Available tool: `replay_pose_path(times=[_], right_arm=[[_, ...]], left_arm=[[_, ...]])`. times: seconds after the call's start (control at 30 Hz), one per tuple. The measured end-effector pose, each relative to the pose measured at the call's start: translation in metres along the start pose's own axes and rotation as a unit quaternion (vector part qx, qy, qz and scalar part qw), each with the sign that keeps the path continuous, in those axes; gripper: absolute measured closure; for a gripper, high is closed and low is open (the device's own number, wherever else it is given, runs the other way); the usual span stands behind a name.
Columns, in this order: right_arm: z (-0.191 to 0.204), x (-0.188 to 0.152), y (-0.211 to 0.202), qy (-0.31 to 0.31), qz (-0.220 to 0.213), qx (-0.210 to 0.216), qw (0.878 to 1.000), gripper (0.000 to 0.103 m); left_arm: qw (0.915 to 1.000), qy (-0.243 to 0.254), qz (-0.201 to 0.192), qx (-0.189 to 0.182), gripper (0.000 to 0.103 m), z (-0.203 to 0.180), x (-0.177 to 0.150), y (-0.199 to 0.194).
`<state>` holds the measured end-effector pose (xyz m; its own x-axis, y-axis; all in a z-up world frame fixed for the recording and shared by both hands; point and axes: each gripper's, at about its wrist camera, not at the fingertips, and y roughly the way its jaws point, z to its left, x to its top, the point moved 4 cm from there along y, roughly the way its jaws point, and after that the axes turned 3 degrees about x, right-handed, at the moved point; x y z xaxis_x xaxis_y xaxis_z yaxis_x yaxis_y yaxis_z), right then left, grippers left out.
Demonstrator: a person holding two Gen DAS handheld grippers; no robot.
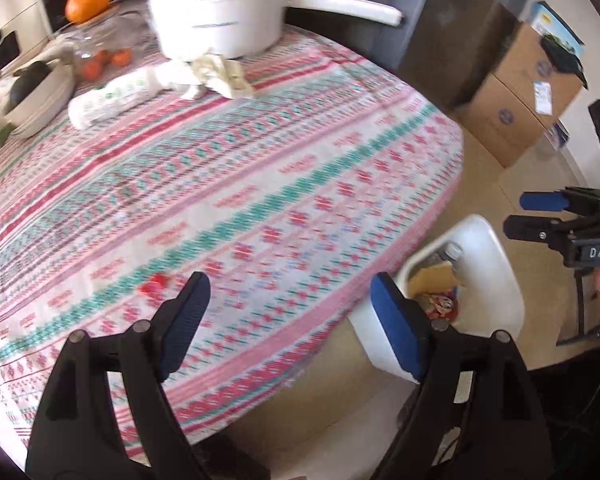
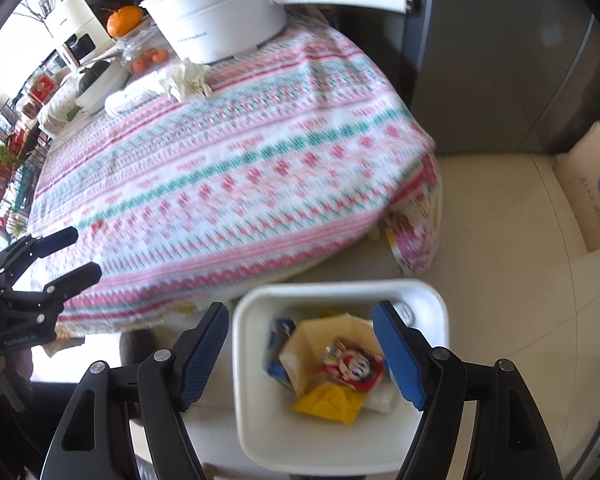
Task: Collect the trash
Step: 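Move both open grippers back over the table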
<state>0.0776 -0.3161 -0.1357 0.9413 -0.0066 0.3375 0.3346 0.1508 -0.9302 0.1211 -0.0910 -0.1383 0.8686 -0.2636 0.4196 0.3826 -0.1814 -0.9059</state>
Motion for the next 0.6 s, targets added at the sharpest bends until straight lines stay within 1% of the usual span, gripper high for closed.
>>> replay_pose_path(times=[0.2,0.3,0.43,0.5,0.53,0.6], right_arm=[[0.036,0.037,0.008,-0.015,-0.044,-0.009,0.999,0.025],[0.057,0.056,0.019,-0.020,-0.066,-0.008,0.998,0.024],[0.081,0.083,0.042,-0.014,-0.080,-0.002,0.997,0.024],[0.090,0.099,0.055,-0.006,-0.087,0.006,0.996,0.024],[0.095,0.106,0.061,-0.004,-0.091,0.009,0.996,0.024],[0.108,0.123,0.075,-0.015,-0.105,0.010,0.994,0.024]], left_arm=[[0.9982,-0.049,-0.008,0.032,0.020,0.062,0.004,0.002],[0.9961,-0.074,-0.014,0.046,0.020,0.091,0.006,0.003],[0.9926,-0.099,-0.026,0.066,0.020,0.134,0.016,0.006],[0.9922,-0.095,-0.039,0.072,0.020,0.152,0.026,0.006],[0.9924,-0.084,-0.048,0.076,0.020,0.159,0.033,0.007],[0.9933,-0.044,-0.066,0.084,0.020,0.171,0.052,0.010]])
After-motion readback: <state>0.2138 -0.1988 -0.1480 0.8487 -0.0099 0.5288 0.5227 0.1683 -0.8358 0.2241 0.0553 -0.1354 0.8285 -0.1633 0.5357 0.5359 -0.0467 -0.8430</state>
